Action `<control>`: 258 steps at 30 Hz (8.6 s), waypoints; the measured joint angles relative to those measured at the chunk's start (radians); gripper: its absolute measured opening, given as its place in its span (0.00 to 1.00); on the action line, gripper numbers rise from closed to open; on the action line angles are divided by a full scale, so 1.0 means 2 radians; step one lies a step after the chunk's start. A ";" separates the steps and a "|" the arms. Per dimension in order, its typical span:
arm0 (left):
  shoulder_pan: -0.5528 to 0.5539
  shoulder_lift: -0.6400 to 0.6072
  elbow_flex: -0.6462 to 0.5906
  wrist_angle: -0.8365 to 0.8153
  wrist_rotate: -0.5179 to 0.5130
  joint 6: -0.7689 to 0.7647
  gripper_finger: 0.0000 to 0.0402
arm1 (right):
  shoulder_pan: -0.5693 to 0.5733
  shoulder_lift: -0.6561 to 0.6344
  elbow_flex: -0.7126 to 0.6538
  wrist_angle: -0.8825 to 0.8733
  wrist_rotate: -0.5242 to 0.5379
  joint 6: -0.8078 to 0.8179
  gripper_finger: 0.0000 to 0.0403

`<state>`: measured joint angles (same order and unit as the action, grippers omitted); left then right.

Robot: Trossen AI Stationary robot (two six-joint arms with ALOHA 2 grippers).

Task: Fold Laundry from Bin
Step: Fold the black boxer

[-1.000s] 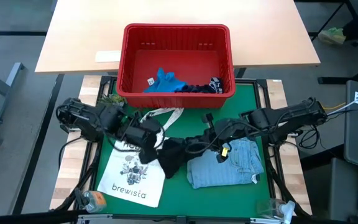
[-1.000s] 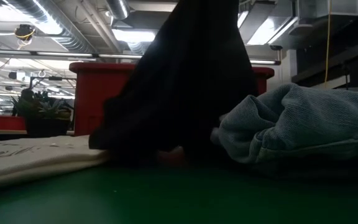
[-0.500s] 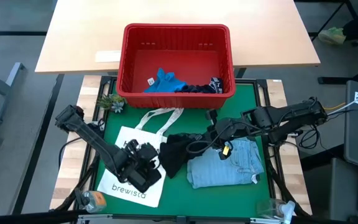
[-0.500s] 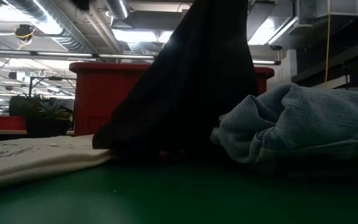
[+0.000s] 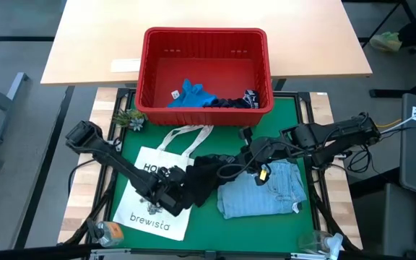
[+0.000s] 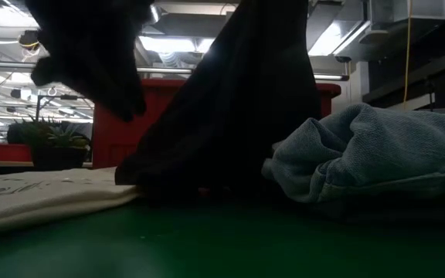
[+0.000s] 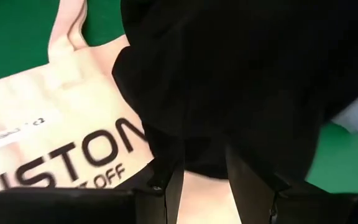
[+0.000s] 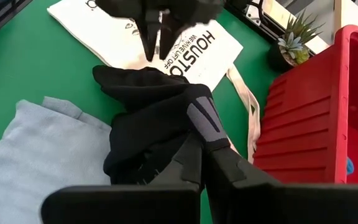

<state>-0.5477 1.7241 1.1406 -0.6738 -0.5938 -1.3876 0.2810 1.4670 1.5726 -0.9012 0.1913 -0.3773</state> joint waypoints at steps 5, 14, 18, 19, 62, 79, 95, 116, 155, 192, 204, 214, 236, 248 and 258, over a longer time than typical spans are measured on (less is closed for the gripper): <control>0.019 0.000 -0.026 0.028 0.000 0.001 0.28 | 0.000 0.000 0.000 0.000 0.000 -0.002 0.01; 0.043 0.000 -0.051 0.058 0.014 0.009 0.28 | 0.000 0.000 0.000 0.000 0.000 -0.008 0.01; 0.045 0.000 -0.060 0.076 0.014 0.018 0.28 | 0.000 0.000 0.000 0.000 0.000 -0.009 0.02; 0.045 0.000 -0.063 0.081 0.014 0.018 0.28 | 0.000 0.000 0.000 0.000 0.000 -0.009 0.02; 0.105 -0.310 -0.094 0.029 -0.051 0.208 0.00 | -0.180 0.000 -0.001 0.098 -0.031 -0.094 0.02; 0.179 -0.475 -0.093 0.031 -0.019 0.307 0.00 | -0.231 -0.001 0.124 0.042 -0.073 -0.169 0.02; 0.053 -0.282 -0.093 0.031 0.118 0.259 0.00 | -0.058 0.001 -0.035 -0.074 -0.055 -0.035 0.02; 0.015 -0.073 -0.093 0.117 0.124 0.226 0.20 | 0.116 0.002 -0.110 -0.074 -0.186 0.035 0.02; 0.031 -0.065 -0.093 0.177 0.120 0.228 0.28 | 0.080 0.041 -0.110 -0.076 -0.098 0.139 0.37; 0.030 -0.065 -0.093 0.177 0.118 0.228 0.28 | -0.062 0.136 -0.110 -0.015 -0.280 0.147 0.37; 0.028 -0.065 -0.093 0.177 0.116 0.228 0.28 | -0.062 0.136 -0.110 -0.049 -0.280 0.189 0.37; 0.023 -0.065 -0.093 0.177 0.104 0.228 0.28 | -0.062 0.139 -0.110 -0.046 -0.280 0.199 0.37; 0.023 -0.065 -0.093 0.188 0.106 0.228 0.28 | -0.062 0.155 -0.114 0.023 -0.280 0.198 0.37; -0.027 -0.065 -0.093 0.188 0.145 0.228 0.28 | -0.062 0.155 -0.114 0.024 -0.257 0.182 0.22; -0.070 -0.065 -0.093 0.188 0.079 0.228 0.28 | -0.062 0.153 -0.114 0.028 -0.270 0.142 0.03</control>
<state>-0.6873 1.5932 0.9543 -0.2974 -0.4351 -0.9323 0.1567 1.7726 1.3453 -0.8446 -0.3493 -0.0928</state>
